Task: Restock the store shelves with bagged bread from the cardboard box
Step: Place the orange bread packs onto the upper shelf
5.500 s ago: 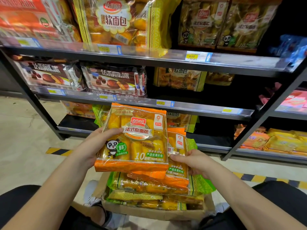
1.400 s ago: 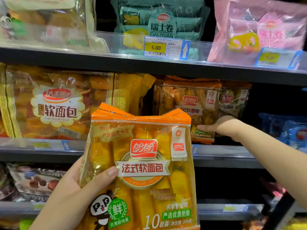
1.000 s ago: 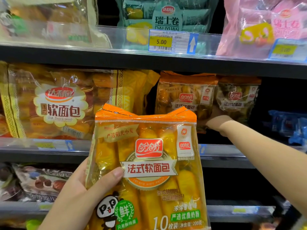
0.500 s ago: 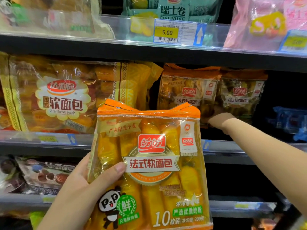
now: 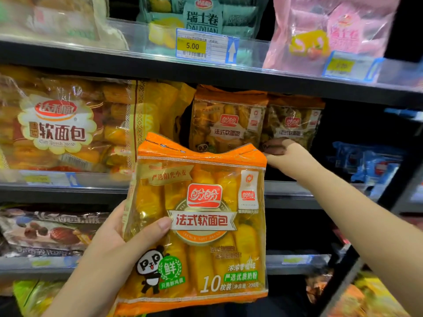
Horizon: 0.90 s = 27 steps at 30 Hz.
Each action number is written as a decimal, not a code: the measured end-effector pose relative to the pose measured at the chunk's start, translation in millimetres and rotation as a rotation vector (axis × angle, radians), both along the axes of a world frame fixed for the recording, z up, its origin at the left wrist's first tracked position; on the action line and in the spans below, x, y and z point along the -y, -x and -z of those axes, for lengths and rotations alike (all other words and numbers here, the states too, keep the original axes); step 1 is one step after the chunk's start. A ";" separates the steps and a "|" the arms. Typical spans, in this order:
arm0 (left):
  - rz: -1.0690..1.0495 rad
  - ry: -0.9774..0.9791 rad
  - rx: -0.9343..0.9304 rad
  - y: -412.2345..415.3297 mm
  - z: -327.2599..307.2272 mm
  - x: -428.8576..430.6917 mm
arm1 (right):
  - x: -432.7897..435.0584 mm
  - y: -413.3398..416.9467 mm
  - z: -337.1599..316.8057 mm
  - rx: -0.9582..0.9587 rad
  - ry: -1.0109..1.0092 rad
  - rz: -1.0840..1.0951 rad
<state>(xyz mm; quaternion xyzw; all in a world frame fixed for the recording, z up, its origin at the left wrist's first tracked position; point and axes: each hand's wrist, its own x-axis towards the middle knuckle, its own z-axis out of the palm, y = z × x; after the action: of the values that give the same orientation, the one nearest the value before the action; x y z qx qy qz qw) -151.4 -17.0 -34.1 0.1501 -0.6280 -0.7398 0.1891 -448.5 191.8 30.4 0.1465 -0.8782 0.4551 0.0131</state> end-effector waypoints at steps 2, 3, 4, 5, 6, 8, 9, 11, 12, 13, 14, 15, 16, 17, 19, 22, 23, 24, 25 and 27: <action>0.032 -0.018 0.001 1.3 -1.4 -11.2 | -14.5 -26.2 3.2 0.007 0.127 -0.053; 0.037 -0.014 -0.002 1.6 -1.5 -16.8 | -21.5 -41.5 4.7 0.042 0.208 -0.075; 0.034 -0.017 -0.010 1.6 -1.3 -21.7 | -26.5 -57.3 5.4 0.071 0.279 -0.099; 0.035 -0.009 -0.020 1.9 -1.5 -26.4 | -33.9 -73.6 6.4 0.085 0.314 -0.112; 0.041 0.005 -0.034 2.3 -2.7 -32.0 | -42.2 -89.2 9.2 0.102 0.339 -0.115; 0.046 0.020 -0.053 2.7 -6.8 -42.6 | -57.7 -117.4 16.0 0.139 0.383 -0.164; 0.053 0.031 -0.063 2.6 -9.6 -47.6 | -66.2 -129.8 20.1 0.169 0.406 -0.191; 0.065 0.050 -0.083 3.0 -16.3 -57.1 | -76.2 -148.1 20.3 0.238 0.451 -0.228; 0.070 0.056 -0.097 3.1 -19.0 -61.3 | -80.8 -160.5 16.5 0.277 0.466 -0.243; 0.076 0.056 -0.108 3.5 -21.9 -65.5 | -88.1 -167.4 16.2 0.289 0.451 -0.255; 0.084 0.054 -0.115 3.8 -24.6 -69.8 | -95.4 -177.0 14.7 0.273 0.429 -0.280; 0.093 0.056 -0.120 4.6 -27.2 -74.1 | -104.5 -179.1 18.3 0.230 0.384 -0.318; 0.104 0.065 -0.122 6.0 -29.6 -78.1 | -112.1 -185.9 18.0 0.190 0.339 -0.351; 0.115 0.077 -0.119 8.2 -32.5 -82.5 | -119.8 -186.2 20.5 0.166 0.306 -0.360; 0.131 0.107 -0.107 15.3 -39.1 -90.0 | -130.6 -185.9 19.4 0.128 0.299 -0.329; 0.176 0.207 -0.083 31.5 -51.1 -98.4 | -140.3 -175.7 15.2 0.065 0.353 -0.307; 0.197 0.256 -0.077 37.6 -54.6 -100.2 | -143.8 -171.6 14.9 0.047 0.368 -0.309; 0.220 0.303 -0.076 43.1 -57.9 -101.6 | -146.7 -168.6 14.7 0.034 0.385 -0.299; 0.245 0.338 -0.077 48.7 -61.5 -103.1 | -150.5 -162.8 15.9 0.009 0.398 -0.286; 0.299 0.383 -0.084 60.3 -68.4 -108.0 | -158.5 -150.2 15.5 -0.046 0.416 -0.253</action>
<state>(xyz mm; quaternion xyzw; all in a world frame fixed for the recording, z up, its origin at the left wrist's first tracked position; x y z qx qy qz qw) -211.7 91.0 34.2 -0.0138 -0.7635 -0.6327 0.1286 -298.2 350.3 15.0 0.2596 -0.7396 0.6209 0.0060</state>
